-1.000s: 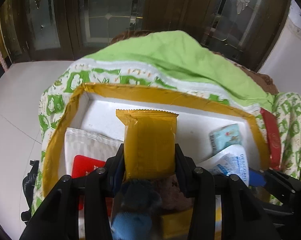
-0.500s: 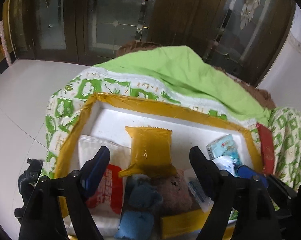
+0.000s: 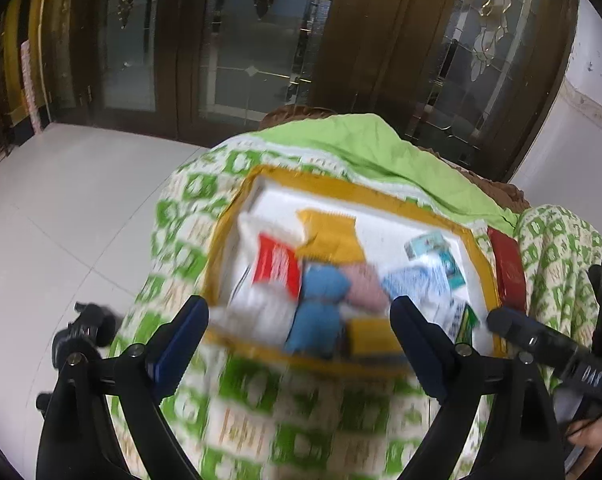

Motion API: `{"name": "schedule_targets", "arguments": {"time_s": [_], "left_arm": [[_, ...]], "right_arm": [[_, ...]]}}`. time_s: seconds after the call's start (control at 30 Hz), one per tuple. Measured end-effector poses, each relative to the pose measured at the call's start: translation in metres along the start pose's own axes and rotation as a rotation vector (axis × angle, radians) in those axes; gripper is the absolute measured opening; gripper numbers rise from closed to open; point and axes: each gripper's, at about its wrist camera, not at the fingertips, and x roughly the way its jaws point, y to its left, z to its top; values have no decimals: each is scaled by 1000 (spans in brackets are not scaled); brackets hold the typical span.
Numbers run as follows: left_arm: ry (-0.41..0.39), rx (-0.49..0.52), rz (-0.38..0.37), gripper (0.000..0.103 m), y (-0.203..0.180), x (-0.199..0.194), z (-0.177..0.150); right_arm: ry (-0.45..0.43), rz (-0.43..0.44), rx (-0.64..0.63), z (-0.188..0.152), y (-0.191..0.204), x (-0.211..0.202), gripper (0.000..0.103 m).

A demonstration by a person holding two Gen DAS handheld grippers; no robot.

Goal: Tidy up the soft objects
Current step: 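Withdraw both open grippers from the tray toward the tissue pack and stick bag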

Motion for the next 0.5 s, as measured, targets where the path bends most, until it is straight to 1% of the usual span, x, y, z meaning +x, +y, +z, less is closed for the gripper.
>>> {"name": "schedule_targets", "arguments": {"time_s": [0.23, 0.4, 0.5], "left_arm": [[5, -10, 31, 93, 10, -22, -51], [2, -74, 27, 93, 18, -36, -89], [16, -83, 28, 93, 18, -43, -108]], "right_arm": [[10, 23, 54, -24, -12, -24, 98], [2, 14, 109, -43, -27, -43, 98], [2, 11, 143, -52, -36, -51, 99]]}}
